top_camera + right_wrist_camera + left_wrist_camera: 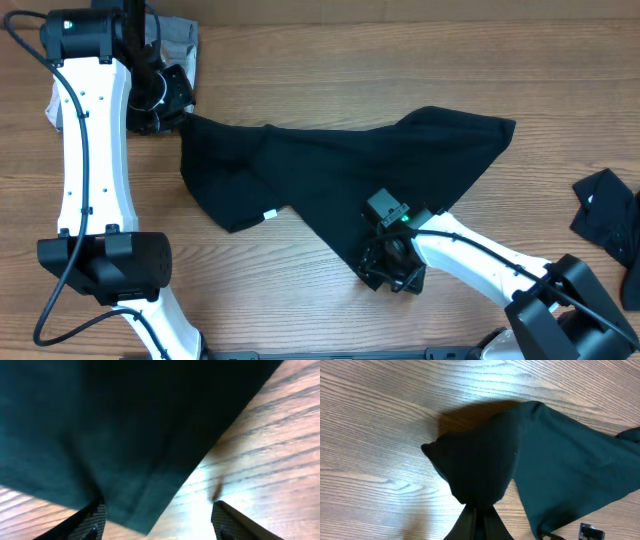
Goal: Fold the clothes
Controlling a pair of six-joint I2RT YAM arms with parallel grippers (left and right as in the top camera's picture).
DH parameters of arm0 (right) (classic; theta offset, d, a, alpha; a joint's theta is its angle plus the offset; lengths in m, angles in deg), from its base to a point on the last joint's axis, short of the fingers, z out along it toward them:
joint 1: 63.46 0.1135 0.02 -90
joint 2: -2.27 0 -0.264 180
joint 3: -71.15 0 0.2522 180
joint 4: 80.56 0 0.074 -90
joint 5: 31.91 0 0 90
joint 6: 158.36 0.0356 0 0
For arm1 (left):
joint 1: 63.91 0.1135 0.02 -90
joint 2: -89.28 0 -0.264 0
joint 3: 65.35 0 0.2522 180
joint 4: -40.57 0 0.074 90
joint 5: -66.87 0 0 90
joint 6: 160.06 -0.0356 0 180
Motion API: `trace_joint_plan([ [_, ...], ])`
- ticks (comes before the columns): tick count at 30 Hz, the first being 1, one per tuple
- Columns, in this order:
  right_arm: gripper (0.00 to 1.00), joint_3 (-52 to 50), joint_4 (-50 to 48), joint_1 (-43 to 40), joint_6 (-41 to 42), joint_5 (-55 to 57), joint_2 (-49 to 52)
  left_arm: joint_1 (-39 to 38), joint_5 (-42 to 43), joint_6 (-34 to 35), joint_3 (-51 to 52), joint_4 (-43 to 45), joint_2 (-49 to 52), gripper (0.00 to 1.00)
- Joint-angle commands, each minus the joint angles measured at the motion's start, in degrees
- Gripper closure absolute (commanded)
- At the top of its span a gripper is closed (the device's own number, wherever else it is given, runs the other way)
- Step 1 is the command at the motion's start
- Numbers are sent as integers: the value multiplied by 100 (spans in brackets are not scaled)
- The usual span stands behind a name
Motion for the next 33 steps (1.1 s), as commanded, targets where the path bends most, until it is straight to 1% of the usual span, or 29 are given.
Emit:
trace_joint_plan([
  [1,28,-260,-236,31,-35,-20,0,-52,70,15,-2,-15,66,96],
  [5,35,-378,-306,31,50,-92,0,-52,70,15,0,-15,66,96],
  [9,46,-378,-337,31,94,-129,0,-52,70,15,-2,-15,66,96],
  [12,50,-378,-400,31,118,-138,0,-52,70,15,0,-15,66,96],
  [14,55,-378,-431,31,120,-138,0,-52,70,15,-2,-15,66,96],
  [16,65,-378,-435,31,136,-136,0,-52,70,15,-2,-15,66,96],
  [18,71,-378,-455,31,136,-138,0,-52,70,15,-2,-15,66,96],
  [20,84,-378,-476,31,138,-133,0,-52,70,15,-2,-15,66,96],
  [21,94,-378,-490,31,162,-118,0,-52,70,15,-2,-15,66,96],
  [22,96,-378,-496,31,216,-87,0,-52,70,15,-2,-15,66,96],
  [29,96,-350,-490,-66,354,184,-7,-52,79,-31,-2,-15,66,96],
  [30,96,-308,-433,-133,352,223,-20,-52,125,-50,-2,-15,66,96],
  [33,96,-57,-118,-413,326,372,-153,-55,573,-391,-4,-15,48,96],
])
